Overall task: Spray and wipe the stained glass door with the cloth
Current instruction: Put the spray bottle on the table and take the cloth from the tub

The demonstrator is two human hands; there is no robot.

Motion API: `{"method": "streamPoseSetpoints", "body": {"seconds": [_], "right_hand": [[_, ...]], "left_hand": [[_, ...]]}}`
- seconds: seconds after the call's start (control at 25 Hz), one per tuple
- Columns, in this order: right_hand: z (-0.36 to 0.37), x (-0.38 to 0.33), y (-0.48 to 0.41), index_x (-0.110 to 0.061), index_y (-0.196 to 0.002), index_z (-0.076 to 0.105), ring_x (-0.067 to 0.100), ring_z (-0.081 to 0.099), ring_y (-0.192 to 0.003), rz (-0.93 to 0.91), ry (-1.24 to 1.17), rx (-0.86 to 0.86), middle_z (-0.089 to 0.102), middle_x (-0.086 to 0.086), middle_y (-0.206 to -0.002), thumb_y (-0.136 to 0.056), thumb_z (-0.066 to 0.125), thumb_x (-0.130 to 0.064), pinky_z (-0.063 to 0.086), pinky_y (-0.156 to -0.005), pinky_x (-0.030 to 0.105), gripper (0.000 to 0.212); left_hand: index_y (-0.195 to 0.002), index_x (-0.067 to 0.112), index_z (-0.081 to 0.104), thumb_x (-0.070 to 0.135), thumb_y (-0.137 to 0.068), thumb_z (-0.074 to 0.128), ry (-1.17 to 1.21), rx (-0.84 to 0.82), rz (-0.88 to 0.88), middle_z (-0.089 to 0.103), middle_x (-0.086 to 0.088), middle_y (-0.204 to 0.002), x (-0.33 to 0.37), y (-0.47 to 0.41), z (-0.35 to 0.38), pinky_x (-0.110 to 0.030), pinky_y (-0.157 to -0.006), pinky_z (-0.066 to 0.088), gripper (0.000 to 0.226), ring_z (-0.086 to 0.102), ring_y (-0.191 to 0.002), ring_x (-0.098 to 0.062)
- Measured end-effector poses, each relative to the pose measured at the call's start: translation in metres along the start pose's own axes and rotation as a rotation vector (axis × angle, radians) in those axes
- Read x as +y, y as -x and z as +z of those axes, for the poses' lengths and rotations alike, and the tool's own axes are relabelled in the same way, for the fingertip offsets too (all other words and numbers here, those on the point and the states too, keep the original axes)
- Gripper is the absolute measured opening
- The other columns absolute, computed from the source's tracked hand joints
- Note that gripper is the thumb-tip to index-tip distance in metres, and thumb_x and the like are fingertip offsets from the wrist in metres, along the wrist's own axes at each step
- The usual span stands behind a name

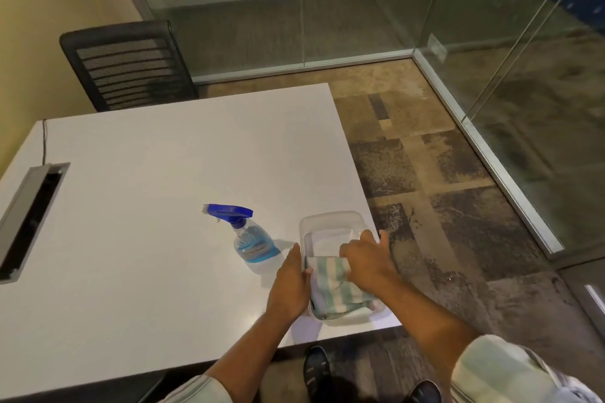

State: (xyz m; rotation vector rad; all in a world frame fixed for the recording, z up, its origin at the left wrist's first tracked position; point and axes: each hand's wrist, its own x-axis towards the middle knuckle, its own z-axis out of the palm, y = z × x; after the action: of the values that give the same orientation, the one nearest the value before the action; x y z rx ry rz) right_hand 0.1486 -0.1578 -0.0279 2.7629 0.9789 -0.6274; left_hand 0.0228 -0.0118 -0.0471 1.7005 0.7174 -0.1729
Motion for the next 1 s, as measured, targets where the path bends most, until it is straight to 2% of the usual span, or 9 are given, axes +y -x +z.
{"method": "streamPoseSetpoints", "body": {"seconds": [0.12,0.24,0.36,0.44,0.56,0.64,0.76,0.88,1.0], "right_hand": [[-0.020,0.012,0.022,-0.040,-0.118,0.071,0.019,0.050,-0.127,0.037,-0.248,0.122,0.071,-0.014,-0.114,-0.089,0.078,-0.032,0.020,-0.115,0.052,0.031],[-0.048,0.027,0.045,-0.042,-0.113,0.076,0.014,0.050,-0.121,0.024,-0.362,0.229,0.070,-0.017,-0.111,-0.085,0.083,-0.029,0.022,-0.110,0.046,0.032],[-0.083,0.037,0.062,-0.042,-0.109,0.079,0.011,0.050,-0.119,-0.024,-0.496,0.307,0.068,-0.021,-0.108,-0.081,0.086,-0.028,0.023,-0.108,0.042,0.032],[-0.102,0.042,0.071,-0.038,-0.110,0.078,0.011,0.056,-0.117,-0.013,-0.663,0.422,0.063,-0.024,-0.105,-0.080,0.089,-0.026,0.029,-0.109,0.041,0.035],[-0.107,0.046,0.081,-0.027,-0.126,0.073,0.014,0.064,-0.111,0.114,-0.947,0.696,0.067,-0.011,-0.120,-0.082,0.090,-0.024,0.052,-0.103,0.042,0.047],[-0.099,0.044,0.087,-0.024,-0.134,0.067,0.013,0.064,-0.114,0.263,-1.105,0.800,0.065,-0.007,-0.127,-0.088,0.086,-0.027,0.056,-0.098,0.036,0.051],[-0.081,0.027,0.095,-0.021,-0.148,0.051,0.020,0.061,-0.128,0.440,-1.443,0.617,0.059,-0.004,-0.137,-0.094,0.080,-0.033,0.053,-0.098,0.035,0.063],[-0.074,0.010,0.093,-0.020,-0.139,0.053,0.029,0.066,-0.125,0.493,-1.874,0.179,0.068,0.002,-0.135,-0.095,0.075,-0.048,0.054,-0.092,0.038,0.057],[-0.080,0.011,0.085,-0.014,-0.130,0.067,0.035,0.073,-0.115,0.490,-2.024,0.297,0.077,0.013,-0.123,-0.096,0.077,-0.033,0.060,-0.096,0.052,0.041]], "left_hand": [[-0.168,0.030,0.034,0.058,-0.110,0.046,-0.264,0.006,0.116,0.037,-0.002,-0.178,0.002,0.003,0.002,-0.042,-0.134,0.027,0.065,0.033,-0.166,-0.023],[-0.169,0.040,0.018,0.052,-0.103,0.064,-0.529,0.050,0.358,0.017,0.021,-0.176,0.013,0.009,-0.001,-0.036,-0.135,0.010,0.082,0.007,-0.161,-0.001],[-0.153,0.039,0.050,0.056,-0.095,0.076,-0.444,0.053,0.424,0.054,0.018,-0.157,0.042,0.015,-0.005,-0.043,-0.134,0.032,0.066,0.046,-0.145,0.000],[-0.135,0.032,0.068,0.045,-0.091,0.085,-0.265,0.070,0.366,0.076,0.010,-0.132,0.061,0.017,-0.004,-0.041,-0.113,0.060,0.049,0.070,-0.116,-0.007],[-0.120,0.029,0.068,0.038,-0.091,0.082,0.072,0.116,0.262,0.077,0.004,-0.116,0.080,0.021,0.004,-0.028,-0.084,0.067,0.034,0.076,-0.109,-0.023],[-0.130,0.025,0.063,0.029,-0.102,0.074,0.367,0.121,0.150,0.074,-0.002,-0.123,0.089,0.023,0.012,-0.027,-0.084,0.066,0.030,0.074,-0.115,-0.026],[-0.144,0.020,0.059,0.022,-0.102,0.068,0.839,-0.024,0.074,0.076,-0.009,-0.132,0.097,0.024,0.020,-0.048,-0.104,0.064,0.043,0.075,-0.124,-0.031],[-0.139,0.021,0.063,0.020,-0.097,0.071,1.045,-0.125,0.068,0.081,-0.004,-0.122,0.103,0.028,0.026,-0.048,-0.097,0.067,0.043,0.077,-0.121,-0.028],[-0.137,0.021,0.067,0.019,-0.098,0.074,0.977,-0.146,0.081,0.080,-0.008,-0.127,0.105,0.030,0.034,-0.051,-0.100,0.066,0.039,0.077,-0.123,-0.030]]}}
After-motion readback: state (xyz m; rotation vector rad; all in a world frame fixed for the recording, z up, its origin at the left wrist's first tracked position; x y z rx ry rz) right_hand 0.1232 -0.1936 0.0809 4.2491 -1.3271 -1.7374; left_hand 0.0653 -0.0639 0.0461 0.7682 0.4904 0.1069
